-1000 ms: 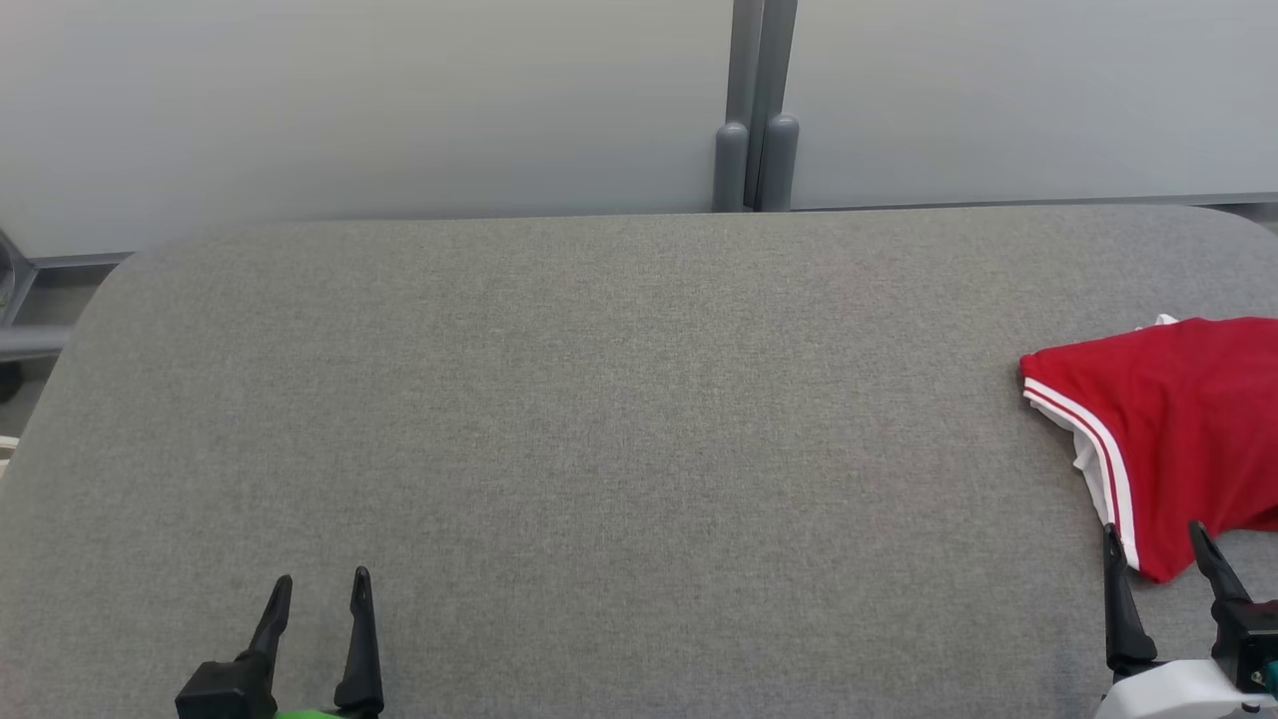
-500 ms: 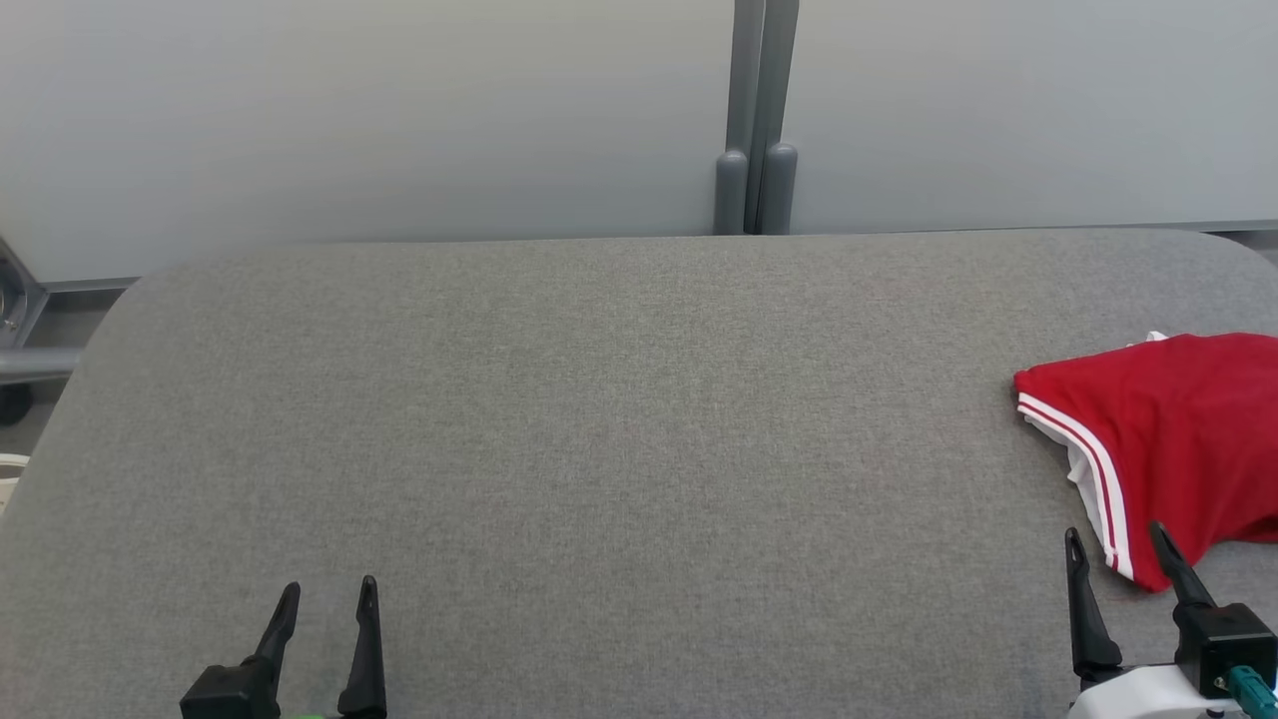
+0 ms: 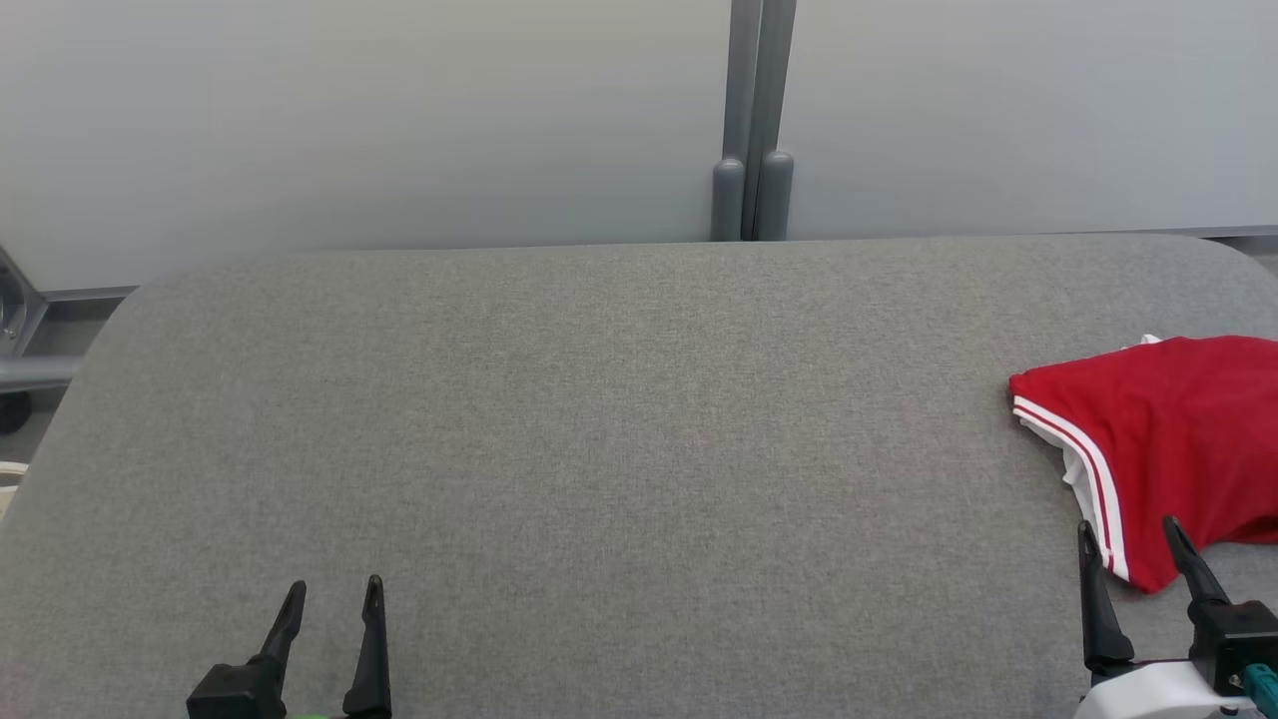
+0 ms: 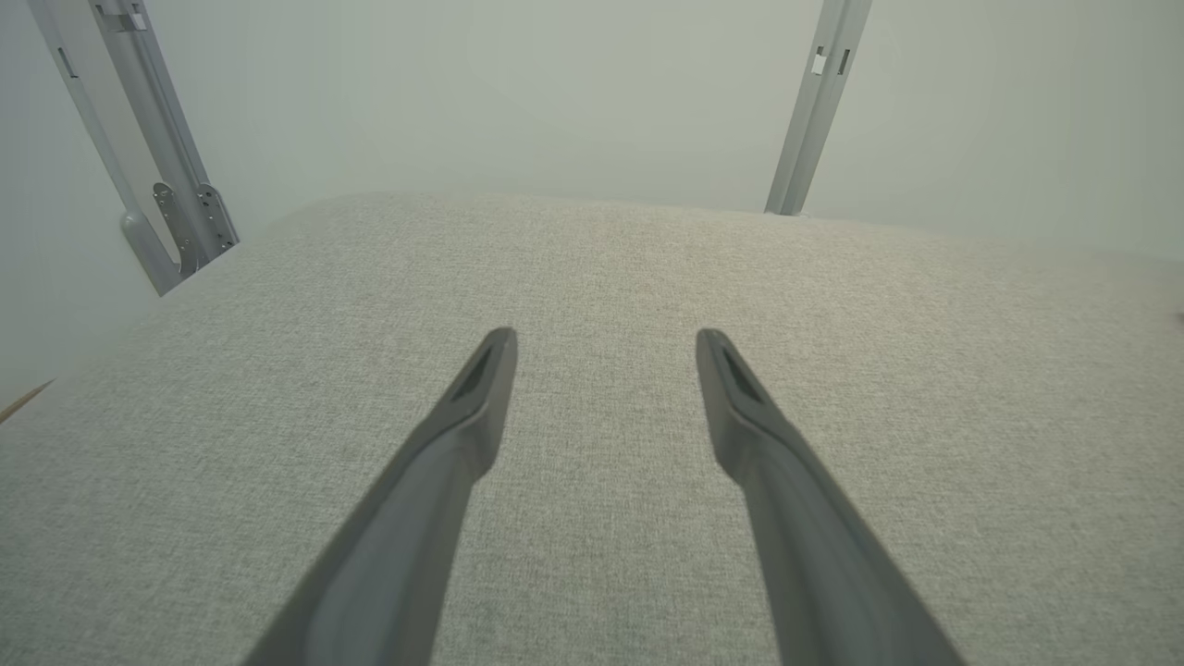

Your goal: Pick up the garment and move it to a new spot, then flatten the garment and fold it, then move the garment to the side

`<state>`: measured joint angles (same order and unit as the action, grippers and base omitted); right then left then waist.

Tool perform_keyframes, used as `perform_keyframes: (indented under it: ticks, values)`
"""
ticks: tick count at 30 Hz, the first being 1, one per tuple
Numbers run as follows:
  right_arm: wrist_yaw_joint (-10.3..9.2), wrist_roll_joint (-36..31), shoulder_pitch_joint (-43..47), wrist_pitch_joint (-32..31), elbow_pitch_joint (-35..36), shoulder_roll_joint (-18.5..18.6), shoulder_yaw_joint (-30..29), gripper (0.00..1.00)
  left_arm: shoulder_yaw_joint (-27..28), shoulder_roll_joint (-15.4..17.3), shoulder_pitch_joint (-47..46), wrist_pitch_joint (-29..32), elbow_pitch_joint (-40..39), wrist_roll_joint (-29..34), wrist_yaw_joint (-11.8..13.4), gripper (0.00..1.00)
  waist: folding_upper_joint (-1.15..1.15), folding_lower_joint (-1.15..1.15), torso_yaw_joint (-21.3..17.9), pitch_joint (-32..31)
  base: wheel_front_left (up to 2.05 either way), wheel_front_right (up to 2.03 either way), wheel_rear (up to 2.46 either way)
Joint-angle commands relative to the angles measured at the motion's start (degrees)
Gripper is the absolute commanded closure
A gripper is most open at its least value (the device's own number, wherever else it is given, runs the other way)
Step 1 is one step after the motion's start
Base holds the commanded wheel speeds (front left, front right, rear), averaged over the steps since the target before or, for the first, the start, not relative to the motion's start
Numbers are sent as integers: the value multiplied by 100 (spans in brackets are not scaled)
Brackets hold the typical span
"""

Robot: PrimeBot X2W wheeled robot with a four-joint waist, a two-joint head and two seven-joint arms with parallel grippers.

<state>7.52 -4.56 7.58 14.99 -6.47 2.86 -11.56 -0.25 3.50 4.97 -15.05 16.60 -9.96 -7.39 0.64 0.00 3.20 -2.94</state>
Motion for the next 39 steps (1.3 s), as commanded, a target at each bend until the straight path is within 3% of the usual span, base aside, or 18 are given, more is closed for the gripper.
perform_keyframes:
  ticks: [1, 20, 21, 31, 32, 39]
  values:
    - [-6, -35, -8, 23, -13, 13, -58, 0, -4, 21, 51, -15, -8, 33, -14, 0, -64, 0, -6, -9, 0, 0, 0]
    - [-6, -87, -78, 23, -183, 11, -106, 0, -75, 67, 67, -15, 71, -29, -17, 0, -64, 0, -21, -37, 0, 0, 0]
    - [0, -39, -35, 0, -175, -2, -101, 0, -89, 42, 6, 0, 63, -8, -1, 0, 0, 0, -21, -36, 0, 0, 0]
    - [-1, -34, -95, 2, -157, 2, -81, 0, -91, 47, -42, -2, 46, -22, -2, 0, -5, 0, -43, -1, 0, 0, 0]
    - [2, -32, 11, -3, -256, -45, -76, 100, -105, 22, 38, 9, 139, -8, 0, 100, 0, 0, -44, 0, 0, 0, 0]
    - [2, 241, -47, -144, -595, -110, -112, 100, -114, -27, 40, 100, 363, -251, 0, 100, -1, 0, -51, 8, 0, 0, 0]
